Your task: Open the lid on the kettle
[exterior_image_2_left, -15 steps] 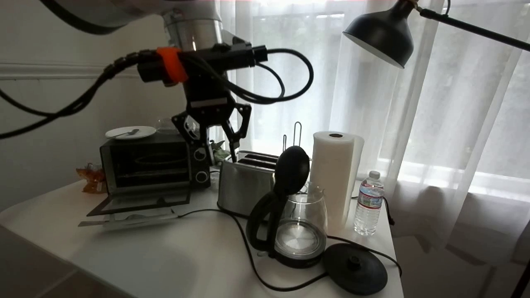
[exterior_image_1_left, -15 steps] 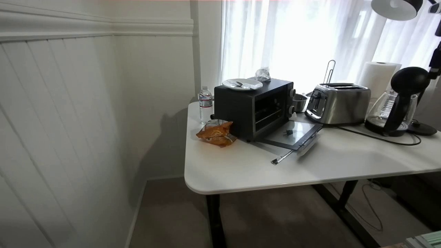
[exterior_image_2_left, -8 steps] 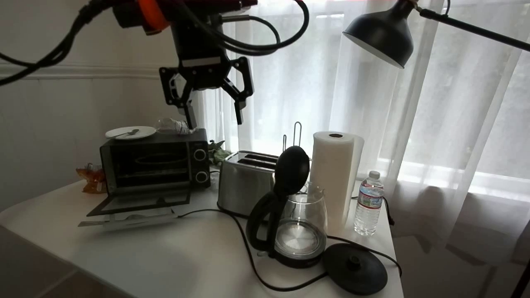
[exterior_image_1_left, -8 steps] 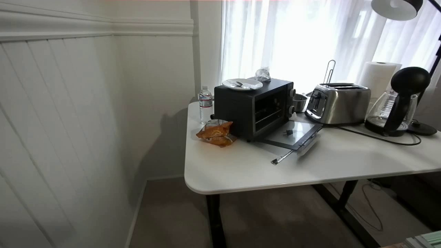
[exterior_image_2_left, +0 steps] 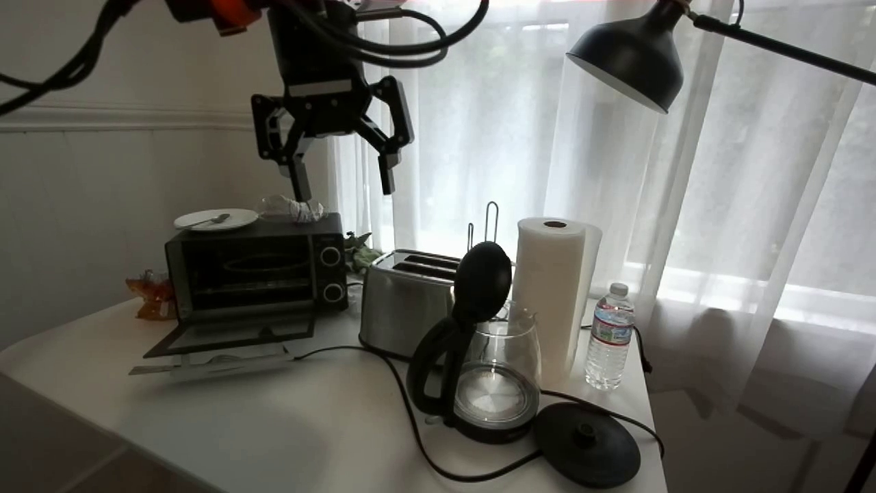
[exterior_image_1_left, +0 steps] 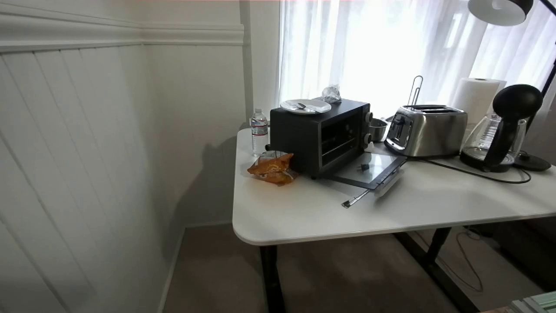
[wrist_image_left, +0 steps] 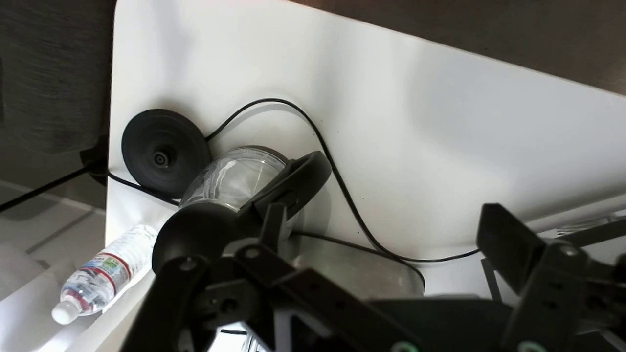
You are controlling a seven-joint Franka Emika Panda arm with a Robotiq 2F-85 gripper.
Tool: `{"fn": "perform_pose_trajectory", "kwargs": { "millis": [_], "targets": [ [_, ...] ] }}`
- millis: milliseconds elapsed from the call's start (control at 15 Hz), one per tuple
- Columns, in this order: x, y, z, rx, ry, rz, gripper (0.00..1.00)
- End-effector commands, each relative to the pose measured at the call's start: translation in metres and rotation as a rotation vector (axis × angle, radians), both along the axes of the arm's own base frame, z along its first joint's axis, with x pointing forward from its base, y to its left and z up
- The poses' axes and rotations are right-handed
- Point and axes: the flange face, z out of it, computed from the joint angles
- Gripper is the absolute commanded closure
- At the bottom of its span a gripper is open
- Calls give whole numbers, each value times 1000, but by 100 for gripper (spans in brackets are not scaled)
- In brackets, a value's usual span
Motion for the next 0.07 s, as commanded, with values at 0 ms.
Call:
{"fn": "perform_pose_trajectory", "kwargs": {
  "millis": [0],
  "targets": [
    [0, 0, 1, 1, 1, 0, 0]
  ]
}}
